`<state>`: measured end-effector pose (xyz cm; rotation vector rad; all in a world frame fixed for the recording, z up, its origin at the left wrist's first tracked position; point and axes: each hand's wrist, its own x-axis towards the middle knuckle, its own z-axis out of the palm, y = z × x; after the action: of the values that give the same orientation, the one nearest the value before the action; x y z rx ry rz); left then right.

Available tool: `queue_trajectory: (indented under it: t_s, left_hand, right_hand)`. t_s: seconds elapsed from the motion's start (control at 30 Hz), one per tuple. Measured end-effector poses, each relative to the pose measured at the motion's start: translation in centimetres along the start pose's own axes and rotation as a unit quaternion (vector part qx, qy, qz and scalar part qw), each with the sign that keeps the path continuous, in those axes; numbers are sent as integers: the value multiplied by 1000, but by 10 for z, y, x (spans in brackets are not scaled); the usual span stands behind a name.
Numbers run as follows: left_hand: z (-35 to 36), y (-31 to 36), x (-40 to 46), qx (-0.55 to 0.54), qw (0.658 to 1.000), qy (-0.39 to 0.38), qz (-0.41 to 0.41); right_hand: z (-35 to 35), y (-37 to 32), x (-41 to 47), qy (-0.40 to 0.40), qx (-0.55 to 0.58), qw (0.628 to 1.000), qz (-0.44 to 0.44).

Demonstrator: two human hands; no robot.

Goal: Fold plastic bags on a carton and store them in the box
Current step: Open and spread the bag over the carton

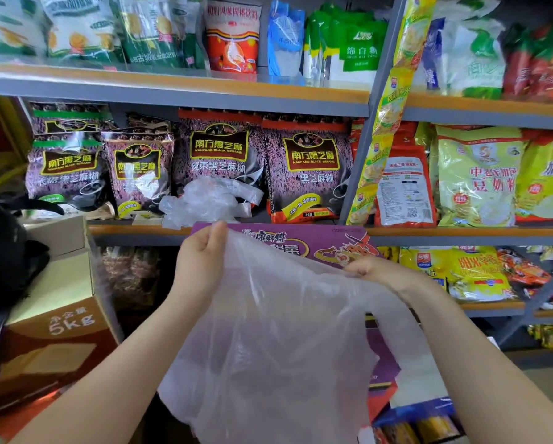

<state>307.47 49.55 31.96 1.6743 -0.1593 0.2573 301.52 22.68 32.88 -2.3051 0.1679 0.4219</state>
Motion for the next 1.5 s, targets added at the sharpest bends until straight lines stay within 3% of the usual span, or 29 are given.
queue_trajectory:
  t_s: [0.13,0.2,0.27,0.37,0.43,0.5,0.6,0.7,0.83,0.93,1.07,1.13,1.2,1.3,1.4,1.5]
  left_hand:
    - [-17,-30,8,90,994,56,-35]
    - [-20,-40,9,210,977,38,-25]
    - [-13,-37,2,321,945,15,62]
    - [13,-17,-16,292,904,-101,295]
    - [32,-6,-29,272,863,-206,372]
    - [47,-7,-34,306,828,-224,413]
    - [53,-18,-29,323,821,-255,396]
    - [48,-31,-24,339,827,-325,308]
    - [45,-47,-19,365,832,-288,301]
    - [46,-46,-16,355,838,-225,348]
    - [48,-30,-13,347,834,-159,398]
    - [47,-19,-10,350,828,-131,419]
    - [43,-12,-10,374,810,-103,439]
    - [31,-16,-5,398,795,-118,442]
    - [12,-33,0,396,802,-163,416]
    - [-3,-42,-1,388,838,-200,326]
  right_hand:
    - [0,14,0,113,-12,993,3]
    - [1,11,-3,162,73,984,-18]
    - [0,5,-4,156,103,981,-42]
    - [0,-1,-5,116,94,986,-78]
    - [0,-4,-4,99,145,981,-83]
    - [-2,-3,-6,92,174,976,-91]
    - [-12,6,-13,95,142,977,-129]
    - [-24,15,-23,84,59,985,-138]
    - [-40,39,-14,133,-101,983,-78]
    - [-34,36,-12,218,-241,943,-75]
    - [7,-11,-22,179,-243,920,-248]
    - [23,-25,-16,167,-301,900,-269]
    - [26,-30,-9,176,-328,889,-267]
    - [22,-29,1,136,-263,921,-254]
    - [9,-14,11,127,-249,939,-200]
    - [1,-1,17,124,-241,951,-149]
